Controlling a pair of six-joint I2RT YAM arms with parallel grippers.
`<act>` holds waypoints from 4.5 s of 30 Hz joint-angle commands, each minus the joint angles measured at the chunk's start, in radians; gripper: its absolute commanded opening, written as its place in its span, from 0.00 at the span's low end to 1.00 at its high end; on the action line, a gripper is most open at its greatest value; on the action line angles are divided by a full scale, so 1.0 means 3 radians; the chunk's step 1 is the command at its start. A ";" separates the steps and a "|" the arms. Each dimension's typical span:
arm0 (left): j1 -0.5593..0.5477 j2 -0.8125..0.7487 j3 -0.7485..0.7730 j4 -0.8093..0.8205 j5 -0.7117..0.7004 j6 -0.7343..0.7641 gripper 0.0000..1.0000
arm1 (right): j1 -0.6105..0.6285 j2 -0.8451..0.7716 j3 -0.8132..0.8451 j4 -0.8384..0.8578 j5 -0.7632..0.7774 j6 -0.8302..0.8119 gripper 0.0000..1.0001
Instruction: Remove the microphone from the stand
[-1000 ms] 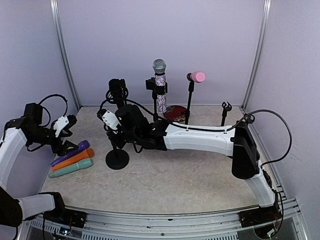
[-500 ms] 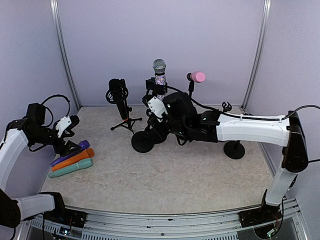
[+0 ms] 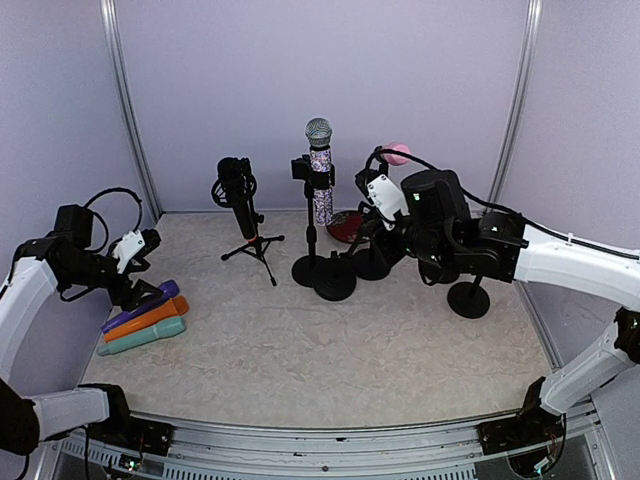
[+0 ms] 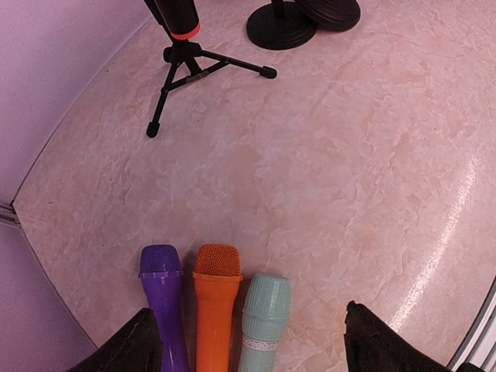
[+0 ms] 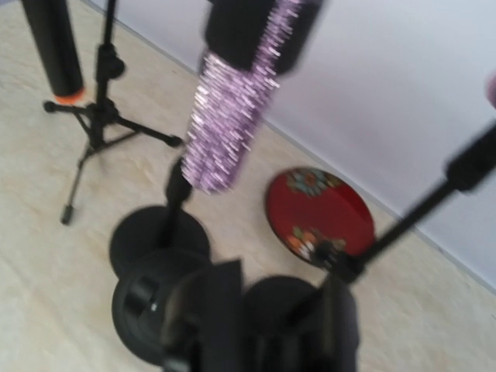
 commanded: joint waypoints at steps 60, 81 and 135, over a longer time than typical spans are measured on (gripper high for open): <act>-0.0219 -0.0029 0.0000 0.0158 -0.0106 -0.0116 0.79 | -0.1617 -0.0498 -0.0305 -0.0226 0.0089 -0.0553 0.00; -0.0234 0.0046 0.0020 0.0143 -0.0063 -0.0149 0.80 | -0.1616 -0.0704 0.0109 -0.0376 -0.0619 0.0016 0.97; -0.0563 0.0052 0.0279 0.0115 0.0305 -0.0761 0.84 | -0.0026 -0.0324 0.0266 0.1158 0.0488 -0.0784 0.00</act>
